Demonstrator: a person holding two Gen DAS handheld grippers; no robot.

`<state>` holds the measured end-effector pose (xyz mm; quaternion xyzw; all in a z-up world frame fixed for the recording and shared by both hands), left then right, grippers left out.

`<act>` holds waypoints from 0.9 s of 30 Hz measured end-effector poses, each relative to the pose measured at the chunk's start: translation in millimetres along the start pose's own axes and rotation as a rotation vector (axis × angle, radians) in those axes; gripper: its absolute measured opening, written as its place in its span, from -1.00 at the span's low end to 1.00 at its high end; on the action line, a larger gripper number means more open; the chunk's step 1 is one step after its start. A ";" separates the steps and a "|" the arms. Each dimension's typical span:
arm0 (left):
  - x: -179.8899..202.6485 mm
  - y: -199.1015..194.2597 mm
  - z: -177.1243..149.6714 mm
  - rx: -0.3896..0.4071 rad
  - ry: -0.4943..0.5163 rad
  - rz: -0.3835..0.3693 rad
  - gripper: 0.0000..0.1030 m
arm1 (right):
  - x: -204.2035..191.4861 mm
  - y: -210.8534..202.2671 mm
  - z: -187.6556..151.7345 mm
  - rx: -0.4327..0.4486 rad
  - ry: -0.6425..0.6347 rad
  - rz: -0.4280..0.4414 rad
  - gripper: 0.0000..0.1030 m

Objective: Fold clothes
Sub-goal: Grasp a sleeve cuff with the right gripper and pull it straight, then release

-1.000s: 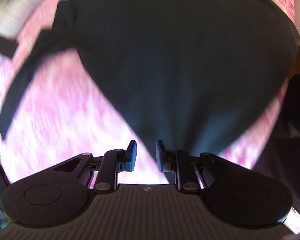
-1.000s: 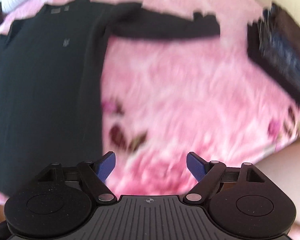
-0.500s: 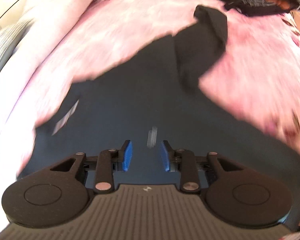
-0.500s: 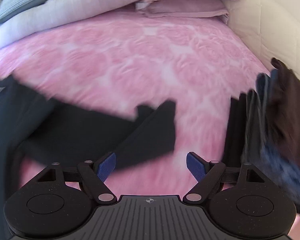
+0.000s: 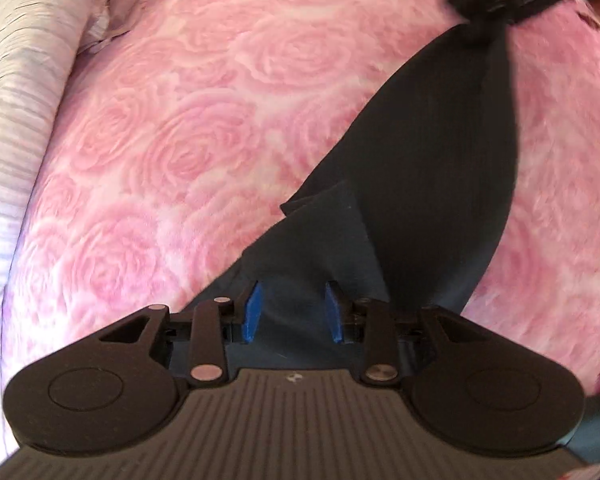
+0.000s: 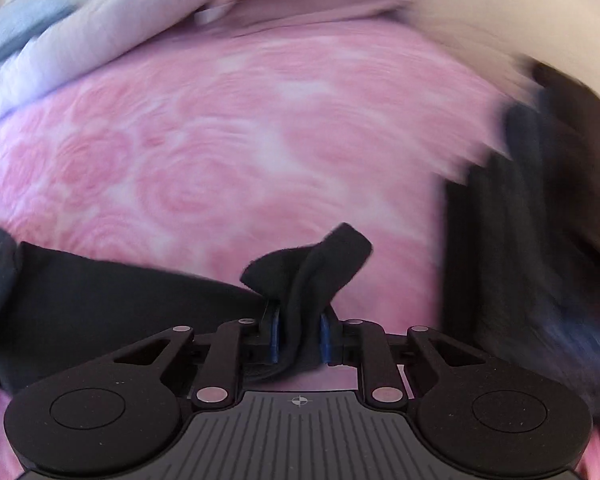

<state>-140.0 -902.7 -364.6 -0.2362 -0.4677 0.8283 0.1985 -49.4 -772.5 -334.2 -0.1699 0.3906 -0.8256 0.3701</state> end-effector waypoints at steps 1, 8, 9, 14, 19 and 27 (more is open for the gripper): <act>-2.3 4.2 0.9 -0.003 0.015 -0.011 -0.42 | 13.2 -6.7 -7.7 -0.003 0.036 -0.017 -0.63; -12.2 38.5 4.8 -0.041 0.128 -0.092 -0.38 | 100.5 -50.5 -58.8 -0.022 0.278 -0.132 -0.63; -12.4 42.2 5.0 -0.047 0.140 -0.095 -0.35 | 106.4 -52.5 -61.3 -0.020 0.297 -0.144 -0.63; -12.5 50.1 7.4 -0.057 0.164 -0.104 -0.30 | 132.6 -68.1 -76.9 -0.005 0.341 -0.211 -0.63; -15.0 49.3 5.8 -0.064 0.129 -0.097 -0.29 | 169.6 -79.5 -90.7 -0.026 0.442 -0.332 -0.62; -3.6 38.8 22.1 -0.029 0.125 -0.067 -0.36 | 206.0 -106.5 -89.5 0.004 0.363 -0.352 -0.61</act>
Point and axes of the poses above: each gripper's, at about its wrist camera, not at the fingertips, and y roughly the way its jaws point, x to its right, z to its top, the point moved 6 cm from there along y, roughly the way its jaws point, and after that the axes turned 10 degrees about x, right-handed, at the moved point
